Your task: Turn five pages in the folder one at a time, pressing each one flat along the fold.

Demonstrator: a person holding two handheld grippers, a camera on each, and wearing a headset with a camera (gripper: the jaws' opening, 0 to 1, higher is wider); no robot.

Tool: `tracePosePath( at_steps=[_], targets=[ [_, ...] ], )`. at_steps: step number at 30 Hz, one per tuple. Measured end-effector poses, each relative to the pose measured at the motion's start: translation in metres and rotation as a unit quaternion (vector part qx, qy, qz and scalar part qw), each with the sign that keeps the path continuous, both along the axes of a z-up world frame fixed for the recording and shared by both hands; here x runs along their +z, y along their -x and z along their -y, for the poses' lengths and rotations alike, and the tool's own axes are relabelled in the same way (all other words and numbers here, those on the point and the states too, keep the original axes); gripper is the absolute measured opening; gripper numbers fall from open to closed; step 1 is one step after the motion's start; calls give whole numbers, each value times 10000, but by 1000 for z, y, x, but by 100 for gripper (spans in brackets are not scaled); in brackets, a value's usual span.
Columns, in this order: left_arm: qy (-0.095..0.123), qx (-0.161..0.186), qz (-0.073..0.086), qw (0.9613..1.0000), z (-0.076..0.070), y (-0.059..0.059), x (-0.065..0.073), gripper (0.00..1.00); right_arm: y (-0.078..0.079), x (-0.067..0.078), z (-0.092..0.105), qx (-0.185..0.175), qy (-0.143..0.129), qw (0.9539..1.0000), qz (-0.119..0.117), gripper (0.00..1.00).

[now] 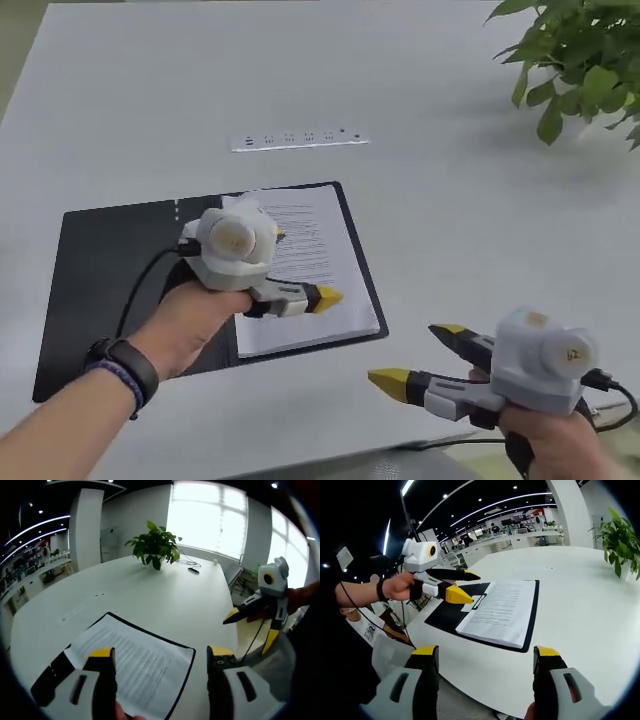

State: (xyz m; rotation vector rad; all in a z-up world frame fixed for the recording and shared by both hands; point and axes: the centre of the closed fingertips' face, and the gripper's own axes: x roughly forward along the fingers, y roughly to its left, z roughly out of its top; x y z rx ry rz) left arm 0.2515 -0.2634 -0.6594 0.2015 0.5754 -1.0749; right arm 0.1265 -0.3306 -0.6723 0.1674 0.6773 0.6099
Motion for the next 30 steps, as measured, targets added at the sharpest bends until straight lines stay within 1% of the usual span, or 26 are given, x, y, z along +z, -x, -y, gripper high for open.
tracePosePath(
  at_steps=[3, 7, 12, 14, 16, 25, 27, 30],
  targets=[
    [1, -9, -40, 10000, 9, -6, -5, 74, 1, -2, 1, -3, -6, 10000, -31, 77],
    [-64, -32, -75, 9999, 19, -8, -15, 74, 1, -4, 3, 6, 1, 10000, -53, 77],
    [-271, -58, -146, 9995, 30, -8, -36, 75, -1, -2, 6, -36, -19, 10000, -62, 77],
    [-421, -104, -151, 9989, 32, -7, -46, 75, -1, -2, 7, -53, -39, 10000, -65, 77],
    [-489, -103, -153, 9986, 35, -8, -53, 75, -1, -3, 9, -56, -25, 9999, -82, 76],
    [-730, -4, -303, 9969, 47, -8, -84, 74, 0, -3, 12, -76, -44, 9999, -111, 76],
    [-858, -28, -278, 9959, 49, -5, -92, 74, 0, -3, 13, -100, -64, 9998, -129, 75],
    [-962, 11, -324, 9948, 50, -5, -104, 74, 0, -1, 15, -102, -63, 9998, -126, 76]
  ],
)
